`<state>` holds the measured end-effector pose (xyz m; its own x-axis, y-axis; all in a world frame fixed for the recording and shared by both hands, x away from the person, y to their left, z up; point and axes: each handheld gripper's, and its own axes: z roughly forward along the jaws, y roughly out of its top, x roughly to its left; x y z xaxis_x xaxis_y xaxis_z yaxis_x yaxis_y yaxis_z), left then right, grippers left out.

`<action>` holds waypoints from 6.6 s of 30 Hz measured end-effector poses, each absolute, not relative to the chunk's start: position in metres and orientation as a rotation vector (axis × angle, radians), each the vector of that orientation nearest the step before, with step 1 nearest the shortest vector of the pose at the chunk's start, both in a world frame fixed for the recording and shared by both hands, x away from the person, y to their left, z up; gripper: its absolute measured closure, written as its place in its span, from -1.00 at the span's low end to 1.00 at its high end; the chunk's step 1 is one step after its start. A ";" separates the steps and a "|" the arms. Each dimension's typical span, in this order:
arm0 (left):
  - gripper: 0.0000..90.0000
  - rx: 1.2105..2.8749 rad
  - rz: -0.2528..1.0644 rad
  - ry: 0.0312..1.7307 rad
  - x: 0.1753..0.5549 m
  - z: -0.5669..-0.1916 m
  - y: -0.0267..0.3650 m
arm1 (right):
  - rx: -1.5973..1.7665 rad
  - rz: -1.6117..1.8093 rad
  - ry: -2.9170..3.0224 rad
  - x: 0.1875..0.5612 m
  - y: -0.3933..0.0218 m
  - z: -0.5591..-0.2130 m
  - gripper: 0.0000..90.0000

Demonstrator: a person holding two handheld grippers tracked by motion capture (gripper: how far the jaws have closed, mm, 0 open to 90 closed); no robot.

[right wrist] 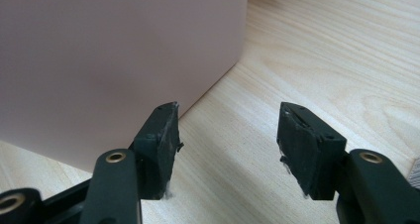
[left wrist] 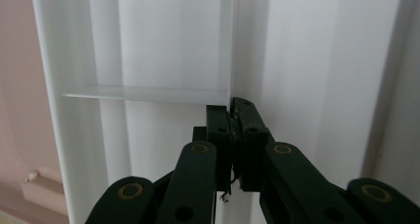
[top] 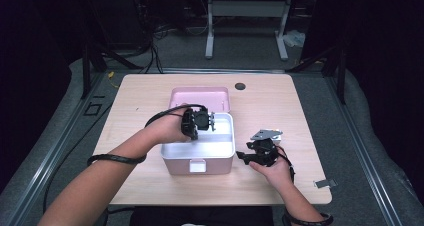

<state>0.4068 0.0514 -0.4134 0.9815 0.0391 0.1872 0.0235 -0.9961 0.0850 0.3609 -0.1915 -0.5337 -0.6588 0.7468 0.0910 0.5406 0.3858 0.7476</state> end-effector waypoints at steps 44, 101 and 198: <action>0.99 2.853 0.324 0.777 0.423 -0.350 0.223 | 1.131 1.122 2.394 0.362 -0.187 -0.535 -0.08; 0.99 2.543 0.116 1.372 0.416 -0.466 0.317 | 1.138 1.112 2.417 0.364 -0.185 -0.538 -0.09; 0.37 2.437 0.232 1.051 0.376 -0.474 0.246 | 1.147 1.102 2.427 0.364 -0.187 -0.536 -0.11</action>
<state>0.3759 0.2459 -0.4741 0.6920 0.7213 -0.0306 0.6413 -0.5946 0.4850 0.3637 -0.1867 -0.5363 -0.6634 0.7420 0.0972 0.5616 0.4078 0.7200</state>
